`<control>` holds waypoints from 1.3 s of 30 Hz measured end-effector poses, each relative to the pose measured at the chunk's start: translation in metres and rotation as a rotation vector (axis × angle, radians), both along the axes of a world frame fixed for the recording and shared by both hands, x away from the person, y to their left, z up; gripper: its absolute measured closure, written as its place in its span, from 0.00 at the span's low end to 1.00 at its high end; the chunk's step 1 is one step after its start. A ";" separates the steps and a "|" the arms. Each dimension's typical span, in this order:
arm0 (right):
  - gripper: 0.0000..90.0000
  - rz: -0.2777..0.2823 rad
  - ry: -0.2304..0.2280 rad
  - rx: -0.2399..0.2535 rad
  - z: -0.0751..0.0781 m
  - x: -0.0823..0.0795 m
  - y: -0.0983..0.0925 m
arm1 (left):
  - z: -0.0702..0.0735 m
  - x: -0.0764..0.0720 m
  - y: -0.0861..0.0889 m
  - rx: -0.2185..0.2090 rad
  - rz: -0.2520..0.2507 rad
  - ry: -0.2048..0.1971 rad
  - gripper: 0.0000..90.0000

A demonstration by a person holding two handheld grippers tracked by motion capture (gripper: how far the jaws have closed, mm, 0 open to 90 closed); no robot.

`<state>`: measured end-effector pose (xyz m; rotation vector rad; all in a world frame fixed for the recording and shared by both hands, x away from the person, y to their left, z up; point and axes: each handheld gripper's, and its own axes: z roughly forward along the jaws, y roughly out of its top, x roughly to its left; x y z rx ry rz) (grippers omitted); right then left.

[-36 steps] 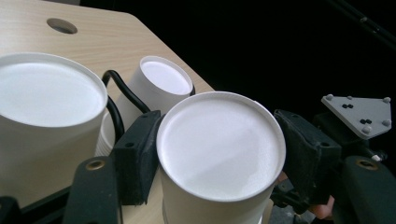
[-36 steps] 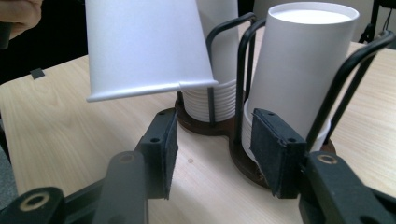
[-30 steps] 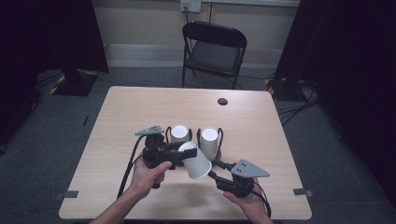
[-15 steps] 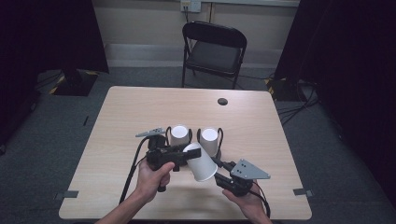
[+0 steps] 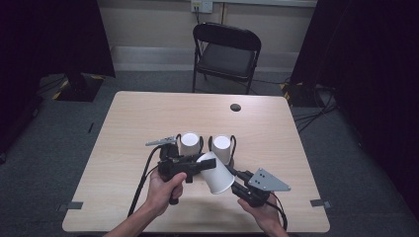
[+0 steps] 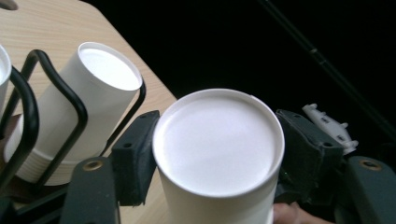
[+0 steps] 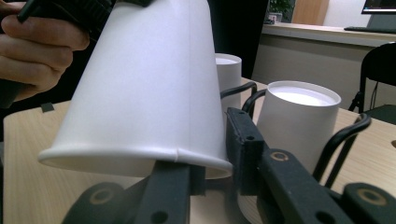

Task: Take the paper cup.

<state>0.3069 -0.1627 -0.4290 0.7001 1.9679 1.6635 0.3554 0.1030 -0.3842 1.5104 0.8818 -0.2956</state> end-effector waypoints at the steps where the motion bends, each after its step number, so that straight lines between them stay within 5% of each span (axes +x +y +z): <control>1: 0.90 -0.004 0.003 -0.004 0.001 0.000 -0.002 | -0.001 0.001 -0.001 0.006 -0.006 -0.003 0.35; 10: 0.93 0.021 0.009 -0.050 0.004 -0.004 -0.001 | -0.002 -0.001 -0.002 0.029 -0.007 -0.036 0.31; 22: 0.94 0.025 0.019 -0.044 0.008 -0.007 -0.002 | -0.001 -0.001 0.001 0.033 0.017 -0.079 0.28; 37: 0.95 0.044 0.094 -0.072 0.011 -0.006 -0.004 | -0.002 0.002 0.010 0.097 0.087 -0.131 0.25; 39: 0.95 0.054 0.105 -0.071 0.011 -0.005 -0.004 | -0.003 0.003 0.011 0.087 0.090 -0.111 0.26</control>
